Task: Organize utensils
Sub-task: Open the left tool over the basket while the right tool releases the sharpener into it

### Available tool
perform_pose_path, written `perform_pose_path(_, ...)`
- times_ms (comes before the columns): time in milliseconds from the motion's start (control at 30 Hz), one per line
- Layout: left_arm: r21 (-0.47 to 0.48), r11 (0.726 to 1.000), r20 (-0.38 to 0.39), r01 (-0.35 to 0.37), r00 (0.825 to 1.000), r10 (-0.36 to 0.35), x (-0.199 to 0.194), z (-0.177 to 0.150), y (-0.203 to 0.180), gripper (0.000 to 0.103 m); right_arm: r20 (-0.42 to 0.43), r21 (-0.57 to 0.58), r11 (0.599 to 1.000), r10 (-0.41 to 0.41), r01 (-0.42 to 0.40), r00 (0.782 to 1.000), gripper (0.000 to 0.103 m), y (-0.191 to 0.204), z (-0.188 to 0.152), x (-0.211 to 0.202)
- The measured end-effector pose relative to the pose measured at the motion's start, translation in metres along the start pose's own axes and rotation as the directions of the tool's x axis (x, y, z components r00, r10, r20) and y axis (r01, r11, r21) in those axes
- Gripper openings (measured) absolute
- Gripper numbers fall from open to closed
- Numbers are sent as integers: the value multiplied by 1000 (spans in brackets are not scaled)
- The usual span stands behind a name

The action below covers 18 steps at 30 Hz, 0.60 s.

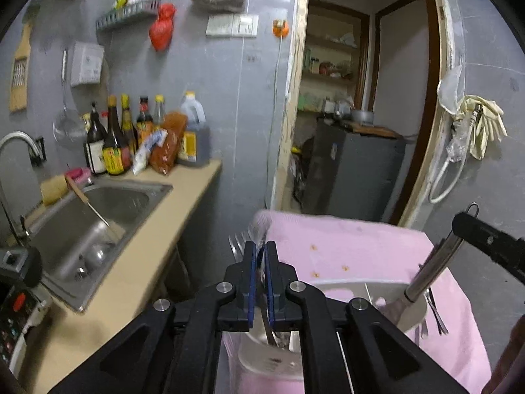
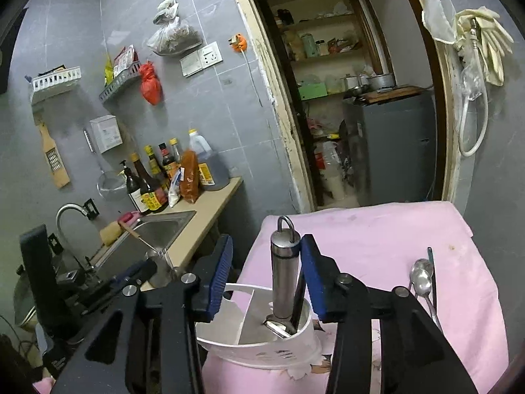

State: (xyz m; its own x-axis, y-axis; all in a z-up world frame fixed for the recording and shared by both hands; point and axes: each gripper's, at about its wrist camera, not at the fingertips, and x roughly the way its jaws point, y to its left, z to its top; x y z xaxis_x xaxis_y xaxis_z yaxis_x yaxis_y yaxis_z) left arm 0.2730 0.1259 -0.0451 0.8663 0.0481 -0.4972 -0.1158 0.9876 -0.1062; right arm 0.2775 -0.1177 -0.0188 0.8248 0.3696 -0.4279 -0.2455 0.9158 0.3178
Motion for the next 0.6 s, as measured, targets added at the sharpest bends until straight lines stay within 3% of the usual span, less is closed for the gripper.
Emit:
perform_pose_path(33, -3, 1000, -12, 6, 1000, -6, 1, -1, 0, 11, 5, 2, 1000, 6, -6, 1000, 40, -1, 1, -3)
perform_pose_path(167, -56, 998, -1, 41, 999, -41, -7, -4, 4, 44, 47, 5, 1000, 22, -22, 999, 53, -5, 5, -17)
perform_pose_path(333, -110, 993, 3, 51, 999, -51, -13, -4, 9, 53, 93, 5, 1000, 28, -28, 995, 61, -10, 9, -35)
perform_pose_path(467, -118, 992, 32, 43, 999, -40, -24, -1, 5, 69, 116, 11, 1000, 10, -12, 993, 75, -18, 14, -48)
perform_pose_path(600, -106, 993, 55, 43, 998, -37, -35, 2, -4, 80, 157, 7, 1000, -28, 27, 987, 95, -31, 18, -66)
